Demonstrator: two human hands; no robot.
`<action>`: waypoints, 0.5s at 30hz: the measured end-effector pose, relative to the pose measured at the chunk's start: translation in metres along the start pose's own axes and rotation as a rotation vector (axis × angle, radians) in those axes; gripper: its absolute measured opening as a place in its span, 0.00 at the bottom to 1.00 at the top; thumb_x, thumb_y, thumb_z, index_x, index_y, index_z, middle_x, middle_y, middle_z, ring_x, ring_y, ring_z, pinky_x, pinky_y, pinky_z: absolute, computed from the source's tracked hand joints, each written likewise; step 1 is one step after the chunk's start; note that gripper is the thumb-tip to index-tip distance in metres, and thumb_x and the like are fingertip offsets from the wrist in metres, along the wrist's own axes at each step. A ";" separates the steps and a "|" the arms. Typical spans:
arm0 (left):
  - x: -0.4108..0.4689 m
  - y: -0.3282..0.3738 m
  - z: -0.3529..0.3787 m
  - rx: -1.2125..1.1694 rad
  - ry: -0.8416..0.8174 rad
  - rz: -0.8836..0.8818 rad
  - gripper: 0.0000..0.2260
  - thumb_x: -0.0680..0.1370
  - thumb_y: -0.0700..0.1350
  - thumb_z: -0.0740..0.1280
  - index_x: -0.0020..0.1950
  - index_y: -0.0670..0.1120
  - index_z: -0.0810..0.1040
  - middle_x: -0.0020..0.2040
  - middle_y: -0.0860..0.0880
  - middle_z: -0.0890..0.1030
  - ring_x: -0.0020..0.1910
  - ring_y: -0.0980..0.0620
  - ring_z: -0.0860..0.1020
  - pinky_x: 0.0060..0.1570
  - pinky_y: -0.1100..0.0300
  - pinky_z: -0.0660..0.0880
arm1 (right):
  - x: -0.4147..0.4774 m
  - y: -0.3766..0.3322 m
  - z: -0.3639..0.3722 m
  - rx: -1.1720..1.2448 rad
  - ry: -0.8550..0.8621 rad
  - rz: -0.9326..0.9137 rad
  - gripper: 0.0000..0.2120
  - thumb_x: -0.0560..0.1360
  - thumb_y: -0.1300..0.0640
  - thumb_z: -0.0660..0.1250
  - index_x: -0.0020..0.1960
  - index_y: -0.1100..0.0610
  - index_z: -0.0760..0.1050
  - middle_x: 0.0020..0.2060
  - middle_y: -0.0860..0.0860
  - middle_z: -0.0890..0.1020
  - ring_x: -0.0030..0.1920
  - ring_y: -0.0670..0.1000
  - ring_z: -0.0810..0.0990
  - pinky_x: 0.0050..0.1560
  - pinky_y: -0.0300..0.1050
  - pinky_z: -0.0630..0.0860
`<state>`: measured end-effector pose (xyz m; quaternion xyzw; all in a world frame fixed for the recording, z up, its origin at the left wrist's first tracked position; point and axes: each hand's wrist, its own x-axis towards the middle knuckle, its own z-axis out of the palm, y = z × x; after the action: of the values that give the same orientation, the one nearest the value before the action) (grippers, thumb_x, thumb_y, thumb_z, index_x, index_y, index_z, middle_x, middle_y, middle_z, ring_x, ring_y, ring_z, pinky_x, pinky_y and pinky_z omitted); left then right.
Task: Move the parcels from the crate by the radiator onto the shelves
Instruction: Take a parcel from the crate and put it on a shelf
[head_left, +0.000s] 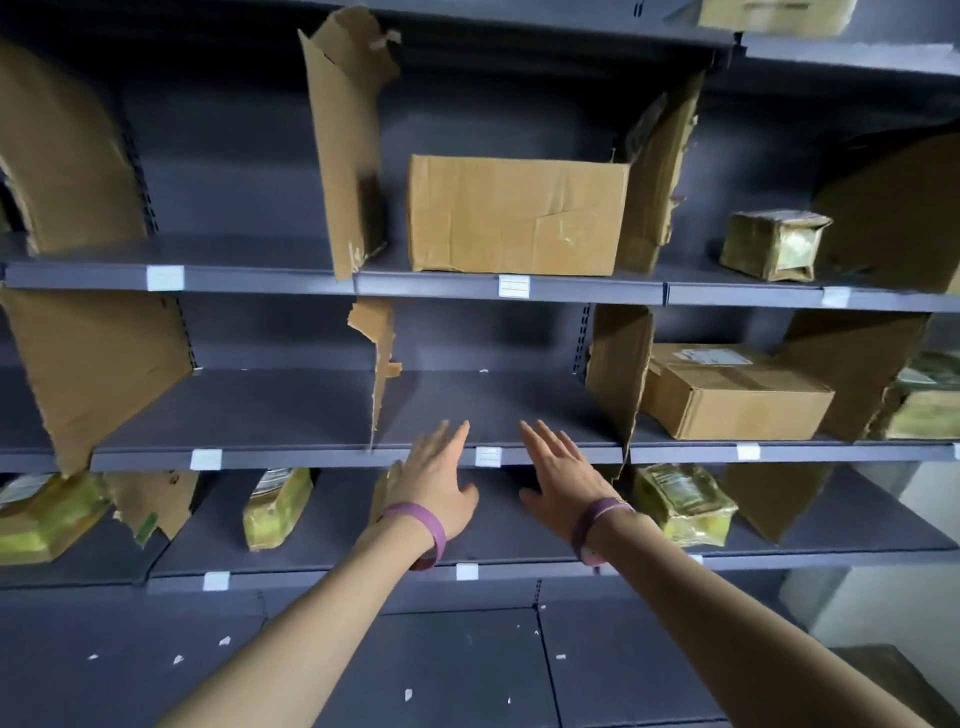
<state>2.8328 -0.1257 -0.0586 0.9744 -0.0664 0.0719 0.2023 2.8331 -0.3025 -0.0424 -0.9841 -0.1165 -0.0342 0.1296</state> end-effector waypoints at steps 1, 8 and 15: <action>0.003 0.005 -0.001 -0.006 0.001 -0.010 0.33 0.77 0.50 0.60 0.77 0.58 0.46 0.79 0.56 0.47 0.77 0.51 0.50 0.72 0.45 0.58 | 0.003 0.007 -0.005 -0.004 0.002 -0.006 0.38 0.77 0.57 0.63 0.79 0.51 0.43 0.79 0.52 0.47 0.78 0.56 0.46 0.76 0.54 0.53; 0.053 0.034 -0.029 0.019 0.071 0.035 0.32 0.79 0.49 0.60 0.78 0.56 0.46 0.79 0.54 0.46 0.78 0.48 0.47 0.74 0.45 0.52 | 0.051 0.020 -0.036 0.013 0.068 -0.070 0.38 0.77 0.57 0.63 0.79 0.51 0.43 0.79 0.51 0.46 0.78 0.56 0.45 0.76 0.54 0.53; 0.132 0.041 -0.075 0.063 0.234 0.118 0.30 0.79 0.49 0.59 0.78 0.54 0.48 0.79 0.52 0.49 0.77 0.48 0.49 0.72 0.44 0.58 | 0.114 0.036 -0.088 -0.078 0.199 -0.064 0.38 0.78 0.57 0.63 0.79 0.51 0.44 0.79 0.49 0.46 0.78 0.56 0.45 0.76 0.55 0.53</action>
<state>2.9469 -0.1457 0.0475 0.9596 -0.0973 0.1987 0.1736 2.9486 -0.3342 0.0449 -0.9759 -0.1330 -0.1403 0.1012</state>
